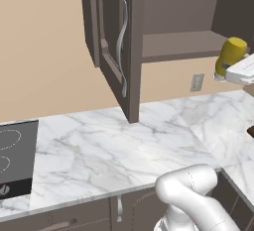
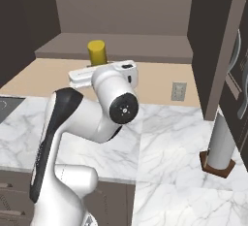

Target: Move the mayonnaise and mustard from the cabinet to the dining counter.

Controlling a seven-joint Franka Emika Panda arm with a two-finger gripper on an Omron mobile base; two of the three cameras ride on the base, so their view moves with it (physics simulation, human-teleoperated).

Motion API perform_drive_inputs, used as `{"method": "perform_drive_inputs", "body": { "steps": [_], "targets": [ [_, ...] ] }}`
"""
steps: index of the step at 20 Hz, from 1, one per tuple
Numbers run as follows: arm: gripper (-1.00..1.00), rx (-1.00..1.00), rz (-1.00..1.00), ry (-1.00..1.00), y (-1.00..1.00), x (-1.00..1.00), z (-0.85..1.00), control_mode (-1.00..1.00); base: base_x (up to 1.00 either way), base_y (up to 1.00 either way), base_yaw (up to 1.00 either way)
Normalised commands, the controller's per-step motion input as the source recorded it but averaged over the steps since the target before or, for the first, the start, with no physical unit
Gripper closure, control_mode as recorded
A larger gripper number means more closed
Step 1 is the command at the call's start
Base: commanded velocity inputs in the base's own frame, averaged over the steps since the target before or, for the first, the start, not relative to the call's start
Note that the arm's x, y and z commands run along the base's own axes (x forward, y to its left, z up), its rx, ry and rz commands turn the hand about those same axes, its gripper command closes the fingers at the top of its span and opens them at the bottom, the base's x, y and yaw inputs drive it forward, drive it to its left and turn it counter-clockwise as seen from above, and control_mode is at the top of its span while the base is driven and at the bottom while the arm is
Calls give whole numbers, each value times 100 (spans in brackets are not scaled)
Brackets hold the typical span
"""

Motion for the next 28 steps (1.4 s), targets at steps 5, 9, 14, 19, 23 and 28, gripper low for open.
{"method": "perform_drive_inputs", "body": {
  "steps": [5,9,14,19,23,28],
  "targets": [
    [100,-4,2,-6,40,-31,0,-100,0,0,0],
    [100,0,-8,-14,21,-21,0,-100,0,0,0],
    [100,0,-18,-11,0,-27,0,-100,0,0,0],
    [100,0,-12,-3,0,-42,2,-100,0,0,0],
    [100,0,-1,0,2,-50,16,-100,0,0,0],
    [100,-1,0,0,0,-56,21,-100,0,0,0]
  ]
}}
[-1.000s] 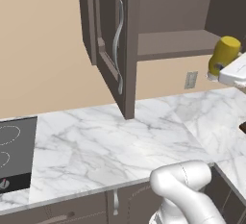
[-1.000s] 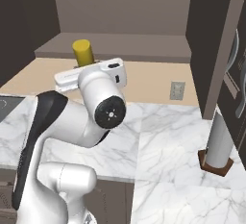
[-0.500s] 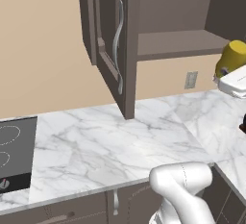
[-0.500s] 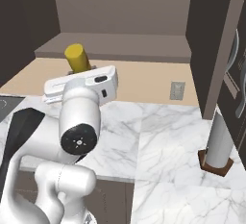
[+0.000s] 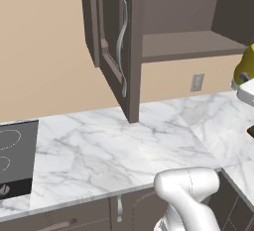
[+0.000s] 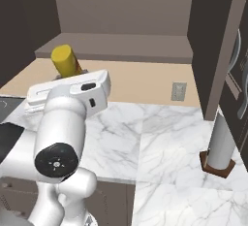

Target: Move the mayonnaise and mustard from the cabinet to the dining counter.

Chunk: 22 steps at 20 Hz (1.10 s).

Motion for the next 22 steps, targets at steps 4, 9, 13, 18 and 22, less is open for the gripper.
{"method": "perform_drive_inputs", "body": {
  "steps": [4,9,13,18,22],
  "targets": [
    [100,-1,0,0,6,-39,5,-100,0,0,0],
    [100,0,0,1,32,-12,-1,-100,0,0,0],
    [100,0,0,5,30,0,-6,-100,0,0,0],
    [100,0,0,0,2,0,0,-100,0,0,0],
    [100,0,0,0,0,0,0,100,-17,8,0]
  ]
}}
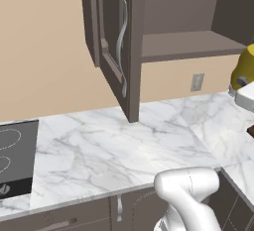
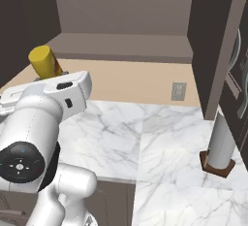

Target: Move the mayonnaise and mustard from the cabinet to the dining counter.

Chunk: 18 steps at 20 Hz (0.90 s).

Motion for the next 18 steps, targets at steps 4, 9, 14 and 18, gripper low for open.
{"method": "perform_drive_inputs", "body": {
  "steps": [4,9,14,18],
  "targets": [
    [100,0,0,0,0,0,0,100,-69,28,-1],
    [100,0,0,0,0,0,0,100,-100,20,-2],
    [100,0,0,0,0,0,0,100,-96,40,-3],
    [100,0,0,0,0,0,0,100,-66,77,0]
  ]
}}
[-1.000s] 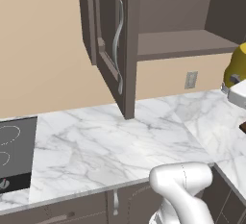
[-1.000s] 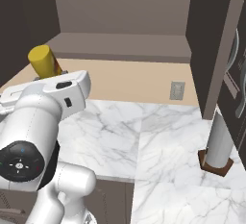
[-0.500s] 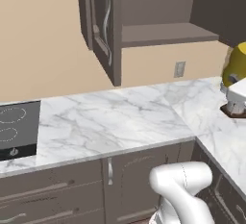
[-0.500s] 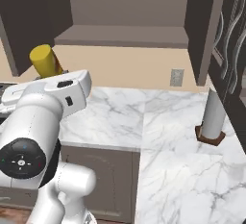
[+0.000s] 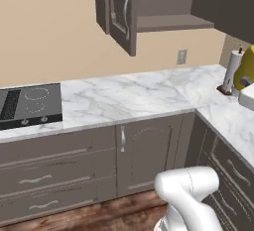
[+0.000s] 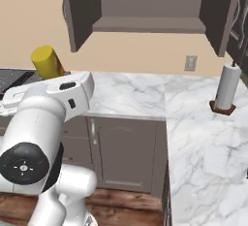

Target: Move the mayonnaise and mustard from the cabinet to the dining counter.

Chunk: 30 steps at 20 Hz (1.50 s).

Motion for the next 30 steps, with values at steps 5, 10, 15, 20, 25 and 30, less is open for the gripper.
{"method": "perform_drive_inputs", "body": {
  "steps": [5,10,15,20,25,30],
  "targets": [
    [100,0,0,0,0,0,0,100,-70,76,3],
    [100,0,0,0,0,0,0,100,-91,36,2],
    [100,0,0,0,0,0,0,100,-99,4,28],
    [100,0,0,0,0,0,0,100,-81,10,34],
    [100,0,0,0,0,0,0,100,-99,2,25],
    [100,0,0,0,0,0,0,100,-96,3,19]
  ]
}}
